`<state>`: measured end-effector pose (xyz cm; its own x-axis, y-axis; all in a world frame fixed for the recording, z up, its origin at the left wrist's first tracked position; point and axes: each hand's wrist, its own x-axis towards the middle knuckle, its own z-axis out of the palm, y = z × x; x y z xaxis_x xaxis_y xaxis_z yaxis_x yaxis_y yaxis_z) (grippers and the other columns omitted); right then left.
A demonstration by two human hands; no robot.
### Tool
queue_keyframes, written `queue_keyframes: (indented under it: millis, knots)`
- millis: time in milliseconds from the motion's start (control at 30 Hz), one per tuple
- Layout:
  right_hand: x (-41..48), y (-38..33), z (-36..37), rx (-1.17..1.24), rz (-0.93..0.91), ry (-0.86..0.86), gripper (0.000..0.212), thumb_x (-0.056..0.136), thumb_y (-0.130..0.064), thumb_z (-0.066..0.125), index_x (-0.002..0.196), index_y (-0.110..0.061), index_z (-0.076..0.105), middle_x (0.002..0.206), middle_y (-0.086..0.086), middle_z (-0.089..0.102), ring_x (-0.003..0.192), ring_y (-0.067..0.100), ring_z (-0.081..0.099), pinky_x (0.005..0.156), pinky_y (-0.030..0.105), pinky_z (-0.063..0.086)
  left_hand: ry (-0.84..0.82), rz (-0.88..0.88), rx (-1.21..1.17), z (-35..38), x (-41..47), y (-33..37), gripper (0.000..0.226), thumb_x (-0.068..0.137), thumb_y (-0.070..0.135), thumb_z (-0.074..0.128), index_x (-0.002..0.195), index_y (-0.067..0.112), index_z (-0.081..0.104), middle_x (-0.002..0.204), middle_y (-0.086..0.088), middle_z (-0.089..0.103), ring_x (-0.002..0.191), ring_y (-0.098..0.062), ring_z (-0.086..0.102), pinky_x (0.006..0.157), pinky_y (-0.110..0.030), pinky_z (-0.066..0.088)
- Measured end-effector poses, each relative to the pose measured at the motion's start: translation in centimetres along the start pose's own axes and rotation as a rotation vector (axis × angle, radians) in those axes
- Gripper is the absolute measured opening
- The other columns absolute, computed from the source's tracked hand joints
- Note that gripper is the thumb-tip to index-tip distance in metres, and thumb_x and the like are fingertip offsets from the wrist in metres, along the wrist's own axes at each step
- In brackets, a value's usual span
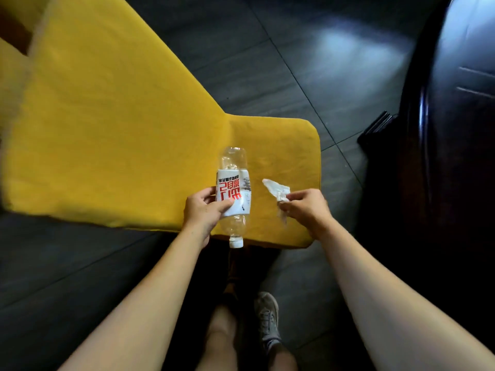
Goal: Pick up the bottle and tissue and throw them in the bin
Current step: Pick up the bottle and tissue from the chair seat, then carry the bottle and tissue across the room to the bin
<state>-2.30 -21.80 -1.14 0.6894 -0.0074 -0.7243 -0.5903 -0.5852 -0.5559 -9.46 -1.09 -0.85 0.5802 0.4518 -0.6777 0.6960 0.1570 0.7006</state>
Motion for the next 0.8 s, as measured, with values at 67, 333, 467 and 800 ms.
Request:
queue_keyframes:
  millis: [67,333,467,800]
  knots:
    - [-4.1,-0.8,-0.8,0.032,-0.04,-0.037,0.042,0.076,-0.016,0.087,0.114,-0.005,0.074,0.107,0.004,0.074,0.102,0.021,0.071,0.098,0.043,0.057,0.017,0.004,-0.077,-1.8,-4.6,1.1,0.036,0.081,-0.006,0.076,0.114,0.006,0.068,0.105,-0.012,0.074,0.086,-0.017,0.072,0.07,-0.026,0.059]
    - [-18.4,-4.1,-2.3,0.231,-0.208,-0.098,0.058,0.057,-0.032,0.099,0.104,-0.004,0.079,0.102,0.0,0.076,0.098,0.016,0.072,0.097,0.041,0.057,0.086,0.114,-0.246,-8.5,-19.5,3.5,0.042,0.082,-0.001,0.077,0.123,0.002,0.066,0.111,-0.01,0.076,0.092,-0.013,0.073,0.067,-0.02,0.059]
    - [-23.8,-6.5,-1.8,0.441,-0.211,-0.126,0.028,0.071,-0.006,0.09,0.094,0.0,0.075,0.09,0.012,0.075,0.079,0.018,0.067,0.074,0.029,0.058,0.11,0.166,-0.325,-11.5,-24.8,4.2,0.029,0.083,0.002,0.078,0.11,0.008,0.073,0.104,-0.006,0.078,0.095,-0.015,0.075,0.07,-0.022,0.059]
    - [-30.1,-14.4,4.7,0.65,-0.4,-0.141,0.018,0.08,0.004,0.078,0.094,-0.006,0.079,0.089,0.008,0.079,0.086,0.017,0.075,0.075,0.026,0.058,0.133,0.197,-0.523,-23.0,-26.2,7.3,0.025,0.086,0.007,0.076,0.11,0.006,0.072,0.102,-0.006,0.079,0.099,-0.022,0.075,0.086,-0.041,0.061]
